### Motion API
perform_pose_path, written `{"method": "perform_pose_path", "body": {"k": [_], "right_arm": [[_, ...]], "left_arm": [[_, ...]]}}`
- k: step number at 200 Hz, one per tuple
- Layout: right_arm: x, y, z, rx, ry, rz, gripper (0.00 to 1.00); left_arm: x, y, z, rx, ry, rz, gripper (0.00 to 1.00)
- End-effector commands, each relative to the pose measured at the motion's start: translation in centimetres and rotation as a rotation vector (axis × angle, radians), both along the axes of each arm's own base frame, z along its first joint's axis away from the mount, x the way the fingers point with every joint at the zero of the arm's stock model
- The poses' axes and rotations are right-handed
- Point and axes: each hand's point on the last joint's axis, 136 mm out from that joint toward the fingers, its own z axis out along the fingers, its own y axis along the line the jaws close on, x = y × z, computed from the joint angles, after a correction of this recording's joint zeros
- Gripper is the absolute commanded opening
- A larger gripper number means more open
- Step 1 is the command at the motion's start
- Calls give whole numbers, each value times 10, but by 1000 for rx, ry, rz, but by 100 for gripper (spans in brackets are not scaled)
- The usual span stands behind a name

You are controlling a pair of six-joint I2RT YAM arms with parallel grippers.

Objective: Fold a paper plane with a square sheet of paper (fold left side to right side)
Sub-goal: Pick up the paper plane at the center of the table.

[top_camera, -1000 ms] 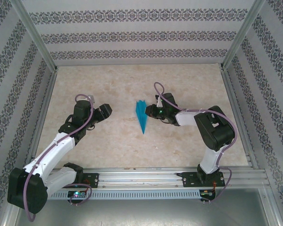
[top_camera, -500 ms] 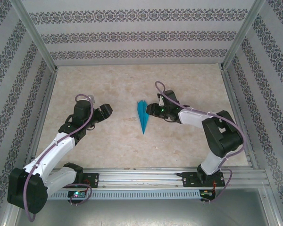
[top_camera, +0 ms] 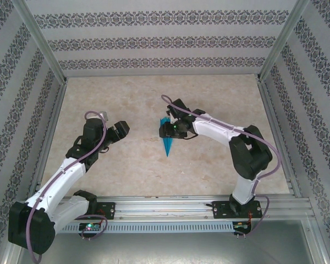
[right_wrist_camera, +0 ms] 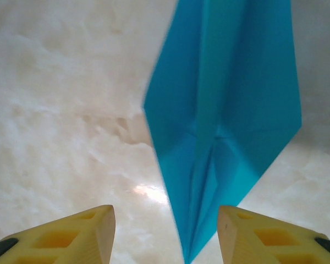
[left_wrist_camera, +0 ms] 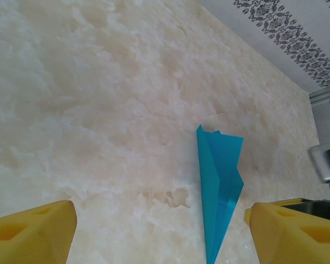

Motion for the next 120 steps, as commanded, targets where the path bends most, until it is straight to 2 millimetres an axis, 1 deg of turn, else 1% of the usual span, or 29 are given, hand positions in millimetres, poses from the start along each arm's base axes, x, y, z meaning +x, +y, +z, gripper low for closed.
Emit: {"method": "perform_pose_path", "body": {"k": [1,11,29,85,120], "right_arm": [[0,-7,-8,-71,34,-9,52],[0,-6,-11,-77,41,-6,51],[1,-4,-16,-77,53,0,46],[4,-1,-28,-99,72,7,36],[5,-1,-33,-124,75,4,36]], "left_arm": [[-4,8,-4,30,4,8,82],[-4,9,-4,30,3,10,82],[-4,9,-5,28,7,11,82],[-5,9,-7,28,11,8,83],[-5,9,-7,26,13,5,83]]}}
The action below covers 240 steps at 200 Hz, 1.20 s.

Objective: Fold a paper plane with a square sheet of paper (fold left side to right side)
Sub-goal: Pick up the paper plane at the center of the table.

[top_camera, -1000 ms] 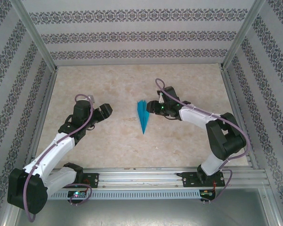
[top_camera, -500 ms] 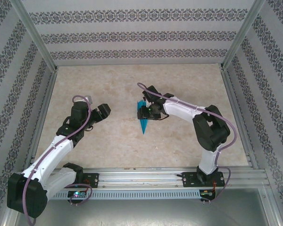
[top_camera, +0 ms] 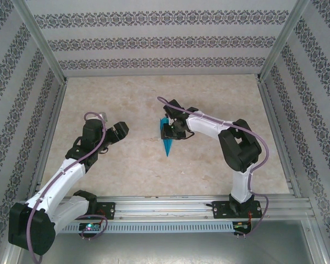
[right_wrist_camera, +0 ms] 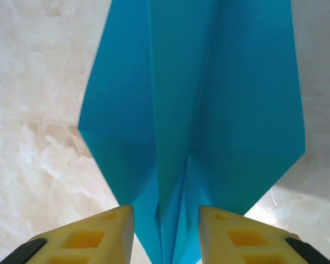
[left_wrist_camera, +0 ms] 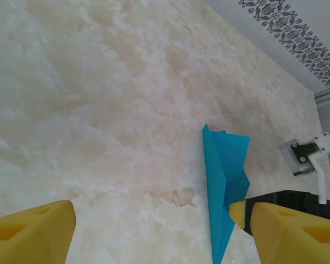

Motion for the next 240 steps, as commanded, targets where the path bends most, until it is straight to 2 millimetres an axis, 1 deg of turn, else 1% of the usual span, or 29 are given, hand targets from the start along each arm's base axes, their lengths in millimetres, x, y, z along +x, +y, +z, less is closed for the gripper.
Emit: {"method": "perform_pose_path", "body": {"k": [1,18,69,191,214,226,240], "right_arm": [[1,-2,-4,-49,0,7,36],[1,-3,-5,-59,-1,7,36],[0,-1,-13,-75,13,13,22],[-3,6,-35,-172,28,24,15],[-3,8,-33,-172,25,22,12],[-2,10,-28,-169,17,23,10],[1,10,-17,-163,-5,19,6]], "left_arm": [[-4,6,-3,16,10,3,83],[-4,6,-3,16,9,5,83],[-4,6,-3,15,11,4,83],[-4,8,-3,14,9,8,83],[-4,8,-4,14,10,7,83],[-4,9,-3,17,9,7,84],[-4,9,-1,19,6,6,84]]}}
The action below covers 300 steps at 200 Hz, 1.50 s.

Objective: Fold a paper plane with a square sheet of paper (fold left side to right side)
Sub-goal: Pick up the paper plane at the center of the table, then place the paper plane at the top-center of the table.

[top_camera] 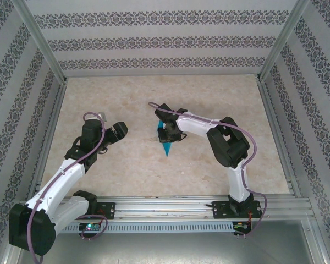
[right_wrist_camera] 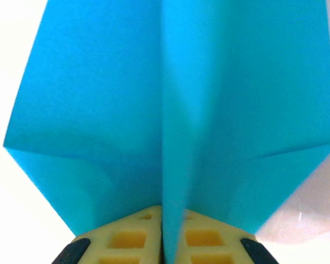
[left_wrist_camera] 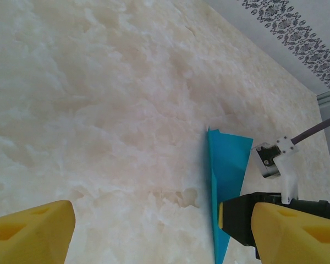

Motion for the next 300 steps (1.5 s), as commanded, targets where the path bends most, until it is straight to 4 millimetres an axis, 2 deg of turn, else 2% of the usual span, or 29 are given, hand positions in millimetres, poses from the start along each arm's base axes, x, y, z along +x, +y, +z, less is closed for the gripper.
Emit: {"method": "perform_pose_path", "body": {"k": [1,15,41,79,127,166,224,274,300], "right_arm": [[3,0,11,-28,-23,-3,5],[9,-4,26,-39,-55,-9,0],[26,-16,53,-65,-102,-27,0],[57,-38,63,-157,-103,-63,0],[100,-46,55,-201,-75,-92,0],[119,-49,36,-227,-37,-98,0],[123,-48,6,-239,20,-104,0],[120,-48,-7,-235,51,-99,0],[118,-48,-11,-231,63,-99,8]], "left_arm": [[-4,5,0,17,3,-2,84],[-4,6,2,25,0,-2,84],[-6,9,9,51,-12,-4,84],[-11,9,14,80,-11,-32,84],[-16,6,13,83,5,-67,84],[-18,4,10,71,16,-77,84],[-19,3,7,66,33,-81,84],[-19,2,6,61,40,-87,84],[-19,2,7,59,39,-87,84]]}}
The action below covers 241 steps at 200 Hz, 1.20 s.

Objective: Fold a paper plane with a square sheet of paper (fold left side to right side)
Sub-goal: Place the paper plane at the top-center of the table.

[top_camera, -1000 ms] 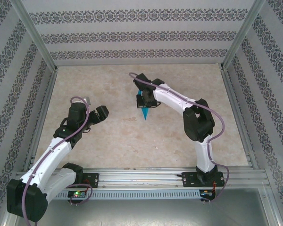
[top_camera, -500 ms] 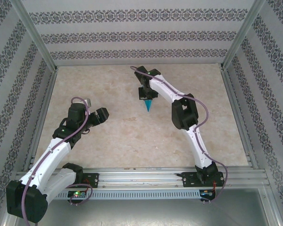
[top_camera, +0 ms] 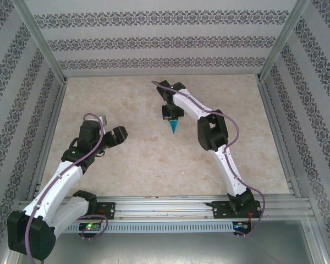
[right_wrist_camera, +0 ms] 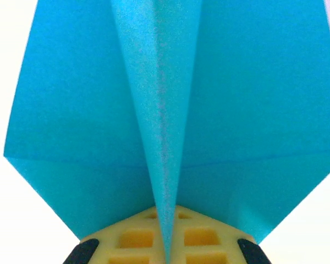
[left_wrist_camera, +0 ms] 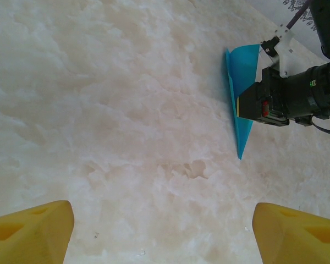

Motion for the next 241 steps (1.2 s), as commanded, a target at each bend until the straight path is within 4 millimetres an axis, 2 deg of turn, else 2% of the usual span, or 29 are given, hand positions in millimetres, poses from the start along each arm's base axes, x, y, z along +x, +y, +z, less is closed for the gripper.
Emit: {"method": "perform_pose_path", "body": {"k": [1,81,108,189,241], "right_arm": [[-6,-5,-13,-7,52,0,9],[-9,-8,-8,-2,52,2,41],[-8,-11,-1,9,35,-8,44],[-6,-11,33,41,-26,-7,44],[-8,-13,38,43,-28,-5,44]], "left_arm": [[1,3,9,7,-6,-4,84],[1,8,12,45,-5,5,85],[3,8,16,43,-12,9,86],[8,5,23,25,-9,5,86],[10,6,25,32,-10,2,86]]}}
